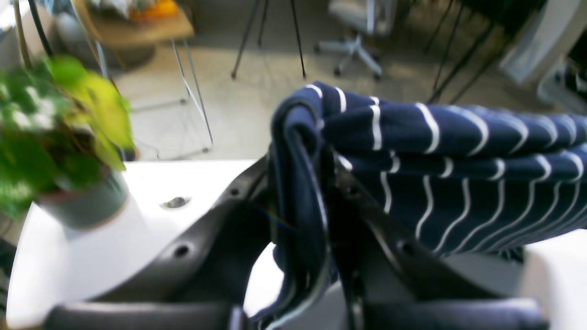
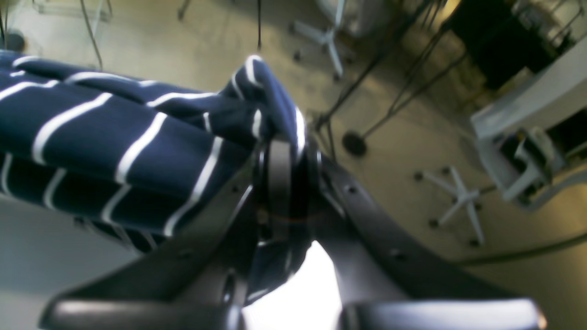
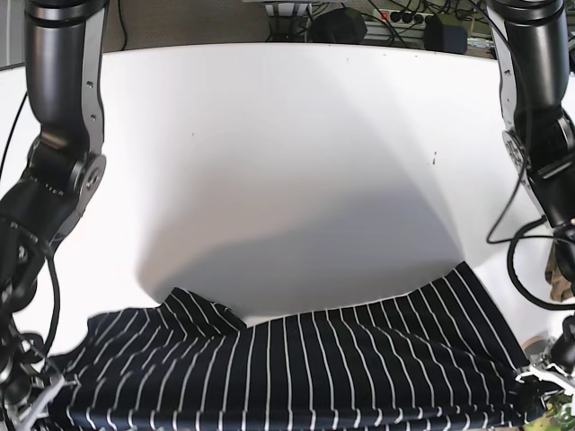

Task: Fold the T-shirt properly
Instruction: 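Lift the shirt with both grippers, shake it, and lay it flat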

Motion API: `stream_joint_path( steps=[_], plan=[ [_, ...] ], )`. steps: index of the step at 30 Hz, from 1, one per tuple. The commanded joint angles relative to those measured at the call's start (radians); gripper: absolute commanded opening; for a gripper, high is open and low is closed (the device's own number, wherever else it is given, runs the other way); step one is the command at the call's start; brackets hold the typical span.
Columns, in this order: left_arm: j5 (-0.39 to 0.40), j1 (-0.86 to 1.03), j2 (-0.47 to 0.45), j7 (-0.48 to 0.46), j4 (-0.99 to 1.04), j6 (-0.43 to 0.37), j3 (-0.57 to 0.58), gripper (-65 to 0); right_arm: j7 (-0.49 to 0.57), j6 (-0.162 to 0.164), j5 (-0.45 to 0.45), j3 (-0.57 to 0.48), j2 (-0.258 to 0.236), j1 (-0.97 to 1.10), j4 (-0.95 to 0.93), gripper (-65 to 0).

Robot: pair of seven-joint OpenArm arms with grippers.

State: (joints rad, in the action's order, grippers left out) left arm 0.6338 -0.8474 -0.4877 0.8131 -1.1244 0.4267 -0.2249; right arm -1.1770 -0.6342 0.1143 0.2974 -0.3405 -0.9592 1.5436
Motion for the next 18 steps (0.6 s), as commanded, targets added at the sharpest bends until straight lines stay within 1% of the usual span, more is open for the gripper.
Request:
stream_joint_path(
  steps=[1, 3, 6, 7, 8, 10, 11, 13, 15, 18],
  plan=[
    [0.014, 0.004, -0.021, -0.05, -0.061, -0.004, -0.011, -65.0, 0.021, 0.007, -0.011, 0.03, -0.016, 0.036, 0.085, -62.8],
    [0.014, 0.049, -0.019, -0.05, -0.087, -0.004, -0.012, -65.0, 0.015, 0.007, -0.011, 0.046, -0.012, 0.096, 0.127, -62.8],
    [0.016, 0.13, -0.019, -0.05, -0.13, -0.004, -0.031, -65.0, -0.004, 0.006, -0.011, 0.099, 0.019, 0.191, 0.185, -62.8],
    [0.016, 0.162, -0.019, -0.05, -0.15, -0.004, -0.051, -65.0, -0.011, 0.0, -0.011, 0.119, 0.027, 0.228, 0.209, -62.8],
    [0.016, 0.198, -0.018, -0.048, -0.17, -0.004, -0.067, -65.0, -0.019, -0.017, -0.011, 0.136, 0.036, 0.268, 0.237, -62.8],
    [0.016, 0.262, -0.018, -0.045, -0.205, -0.004, -0.09, -65.0, -0.033, -0.04, -0.011, 0.161, 0.054, 0.336, 0.283, -62.8],
    [0.016, 0.296, -0.018, -0.045, -0.22, -0.004, -0.103, -65.0, -0.044, -0.046, -0.011, 0.174, 0.064, 0.369, 0.309, -62.8],
    [0.016, 0.35, -0.018, -0.044, -0.24, -0.004, -0.124, -65.0, -0.062, -0.052, -0.011, 0.213, 0.087, 0.426, 0.346, -62.8],
    [0.018, 0.411, -0.018, -0.044, -0.26, -0.004, -0.143, -65.0, -0.079, -0.064, -0.011, 0.24, 0.12, 0.484, 0.384, -62.8],
    [0.027, 0.495, -0.018, -0.044, -0.29, -0.004, -0.17, -65.0, -0.108, -0.064, -0.011, 0.283, 0.16, 0.553, 0.436, -62.8]
  ],
)
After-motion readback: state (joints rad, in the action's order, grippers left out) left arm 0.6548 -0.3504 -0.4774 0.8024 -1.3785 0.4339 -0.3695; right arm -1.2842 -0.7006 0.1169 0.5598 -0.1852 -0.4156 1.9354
